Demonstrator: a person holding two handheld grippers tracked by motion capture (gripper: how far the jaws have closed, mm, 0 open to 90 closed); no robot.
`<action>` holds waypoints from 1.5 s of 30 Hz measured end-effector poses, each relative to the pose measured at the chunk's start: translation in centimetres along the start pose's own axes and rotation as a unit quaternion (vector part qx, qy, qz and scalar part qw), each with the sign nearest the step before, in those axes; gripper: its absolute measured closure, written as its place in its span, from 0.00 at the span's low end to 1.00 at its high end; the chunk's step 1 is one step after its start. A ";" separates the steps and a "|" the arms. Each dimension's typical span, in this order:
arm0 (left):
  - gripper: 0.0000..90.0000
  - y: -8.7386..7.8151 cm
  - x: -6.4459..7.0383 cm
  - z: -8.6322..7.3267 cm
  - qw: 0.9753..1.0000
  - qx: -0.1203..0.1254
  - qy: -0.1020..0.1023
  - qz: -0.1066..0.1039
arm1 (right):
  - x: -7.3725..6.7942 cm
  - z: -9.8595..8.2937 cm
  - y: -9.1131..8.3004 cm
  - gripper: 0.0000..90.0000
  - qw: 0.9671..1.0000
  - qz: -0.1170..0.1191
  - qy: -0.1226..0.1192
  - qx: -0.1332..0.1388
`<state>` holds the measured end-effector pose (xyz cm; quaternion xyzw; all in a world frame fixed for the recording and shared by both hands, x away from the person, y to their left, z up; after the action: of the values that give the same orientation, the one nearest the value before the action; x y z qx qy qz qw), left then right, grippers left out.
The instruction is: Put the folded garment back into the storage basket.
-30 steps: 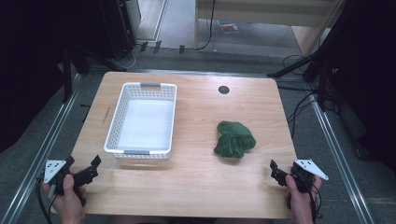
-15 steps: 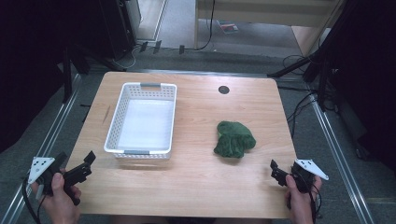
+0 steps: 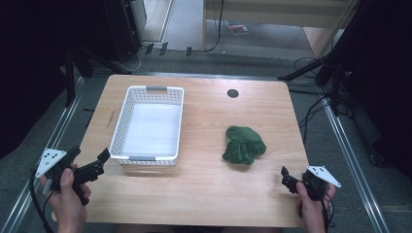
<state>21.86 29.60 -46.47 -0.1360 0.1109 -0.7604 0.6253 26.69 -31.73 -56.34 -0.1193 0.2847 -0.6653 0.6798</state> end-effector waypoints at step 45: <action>0.00 8.7 12.5 3.5 0.991 -0.050 0.047 -0.117 | 0.0 0.0 0.1 0.10 1.000 0.006 0.000 -0.004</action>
<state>28.82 15.67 -45.27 -0.1430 0.1612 -0.8277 0.5182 26.76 -31.74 -56.37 -0.1205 0.2880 -0.6600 0.6833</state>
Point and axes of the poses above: each handheld gripper's, and its own axes: y roughly forward along the jaws, z roughly out of its top, x roughly to its right, the point moved 3 cm from there along y, roughly forward along the jaws, and after that the axes turned 10 degrees about y, right-handed, at the moved point
